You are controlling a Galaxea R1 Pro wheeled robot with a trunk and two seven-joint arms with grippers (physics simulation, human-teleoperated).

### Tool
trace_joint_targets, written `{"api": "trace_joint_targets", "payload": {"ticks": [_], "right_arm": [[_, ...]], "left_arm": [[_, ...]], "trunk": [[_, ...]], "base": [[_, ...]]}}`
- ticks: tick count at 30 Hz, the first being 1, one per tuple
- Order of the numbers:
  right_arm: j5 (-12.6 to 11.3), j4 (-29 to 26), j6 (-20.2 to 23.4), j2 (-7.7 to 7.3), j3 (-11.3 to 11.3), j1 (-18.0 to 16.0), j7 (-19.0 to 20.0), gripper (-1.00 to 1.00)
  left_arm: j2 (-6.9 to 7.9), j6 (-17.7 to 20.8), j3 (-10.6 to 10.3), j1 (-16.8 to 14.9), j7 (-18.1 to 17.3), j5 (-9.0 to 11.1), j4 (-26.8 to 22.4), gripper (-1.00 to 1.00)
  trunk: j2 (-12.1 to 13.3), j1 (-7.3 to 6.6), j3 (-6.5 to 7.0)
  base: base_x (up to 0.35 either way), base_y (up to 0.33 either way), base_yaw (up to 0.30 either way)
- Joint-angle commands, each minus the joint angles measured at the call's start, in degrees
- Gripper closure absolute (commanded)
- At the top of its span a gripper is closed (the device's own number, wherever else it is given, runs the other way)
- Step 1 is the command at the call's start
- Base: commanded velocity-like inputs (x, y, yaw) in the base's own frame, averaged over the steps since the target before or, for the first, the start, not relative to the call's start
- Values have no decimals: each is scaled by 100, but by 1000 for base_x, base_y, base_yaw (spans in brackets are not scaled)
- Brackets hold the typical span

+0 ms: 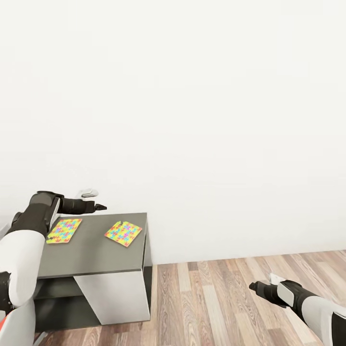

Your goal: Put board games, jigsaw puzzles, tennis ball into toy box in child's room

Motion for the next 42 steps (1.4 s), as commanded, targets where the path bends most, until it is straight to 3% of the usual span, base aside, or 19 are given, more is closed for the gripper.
{"api": "trace_joint_targets", "payload": {"ticks": [1,6,12,18,23,26,31,42], "right_arm": [[-35,-6,30,-4,50,-6,15,-100],[-31,-34,197,0,62,-14,23,-100],[17,-54,803,29,74,-84,24,-100],[42,-59,1380,54,88,-391,13,-100],[49,-60,1499,64,87,-496,-76,-100],[48,-60,1522,66,87,-549,-229,-100],[50,-104,1528,116,90,-589,-468,-100],[55,-152,1513,192,103,-595,-627,-100]], "left_arm": [[-14,8,28,2,-55,-154,-4,-100],[-38,-6,36,13,-54,-277,-3,-100],[-44,-10,40,17,-55,-327,-2,-100],[-49,44,47,18,-63,-356,-2,-100],[-70,101,45,4,-67,-421,-2,-100],[-83,235,43,-24,10,-579,-2,-100],[-145,500,48,-38,341,-781,-2,-100],[-304,663,51,-45,974,-864,-2,-100]], "trunk": [[-13,6,-23],[-13,6,-70],[-13,6,-120],[-13,6,-138],[-13,6,-141],[-13,6,-141],[-13,6,-142],[-13,6,-142]], "base": [[230,0,0],[148,0,0],[43,0,0],[9,0,0],[2,0,0],[0,0,0],[0,0,0],[0,0,0]]}}
